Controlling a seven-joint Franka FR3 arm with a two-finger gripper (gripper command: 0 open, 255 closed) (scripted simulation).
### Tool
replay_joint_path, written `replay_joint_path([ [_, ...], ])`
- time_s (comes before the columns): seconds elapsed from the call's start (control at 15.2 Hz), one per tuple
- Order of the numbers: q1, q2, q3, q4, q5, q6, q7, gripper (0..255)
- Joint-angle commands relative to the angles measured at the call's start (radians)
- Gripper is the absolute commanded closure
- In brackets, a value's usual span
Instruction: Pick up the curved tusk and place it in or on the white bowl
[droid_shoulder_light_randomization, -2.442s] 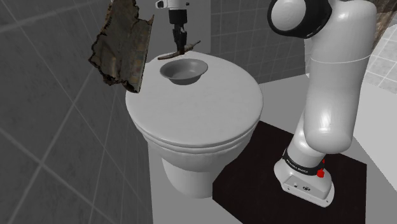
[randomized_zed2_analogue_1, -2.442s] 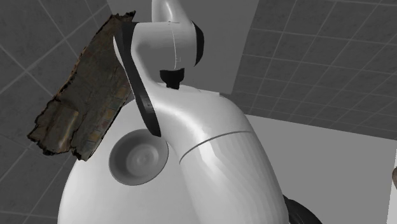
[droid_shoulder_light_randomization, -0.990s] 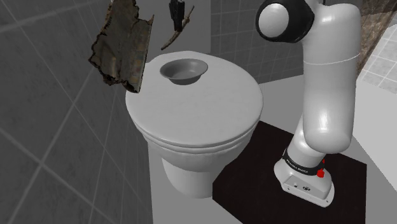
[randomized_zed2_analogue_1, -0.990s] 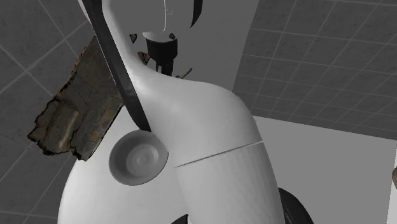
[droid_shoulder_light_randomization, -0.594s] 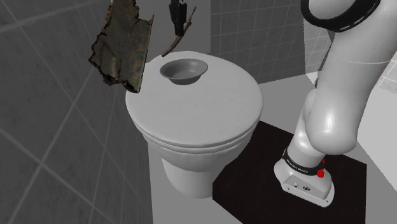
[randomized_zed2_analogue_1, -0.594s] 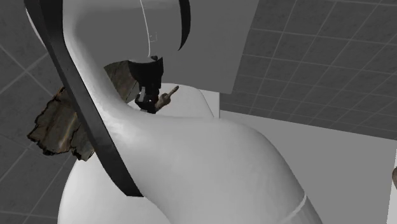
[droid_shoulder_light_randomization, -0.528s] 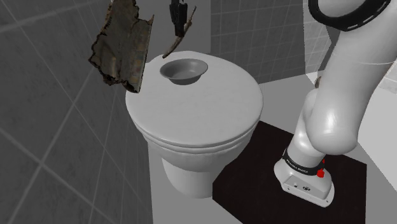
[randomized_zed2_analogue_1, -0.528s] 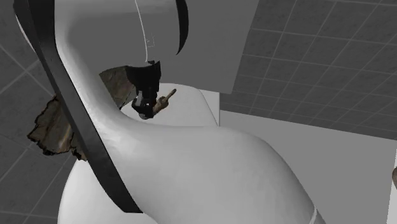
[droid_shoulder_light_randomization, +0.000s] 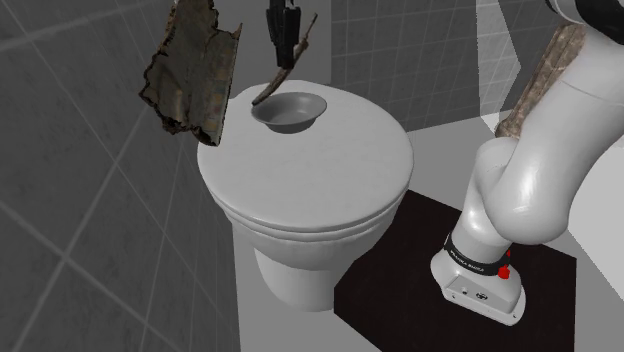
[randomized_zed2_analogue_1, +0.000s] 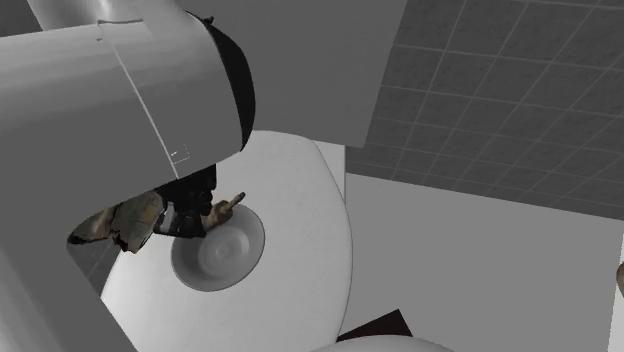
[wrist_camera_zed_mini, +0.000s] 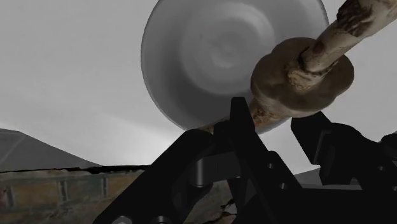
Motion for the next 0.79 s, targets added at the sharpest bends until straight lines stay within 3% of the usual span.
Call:
replay_joint_path([
  [0.0, 0.003, -0.028, 0.008, -0.058, -0.002, 0.031, 0.011, 255],
  [0.73, 0.002, -0.08, 0.012, -0.264, -0.006, 0.185, -0.001, 255],
])
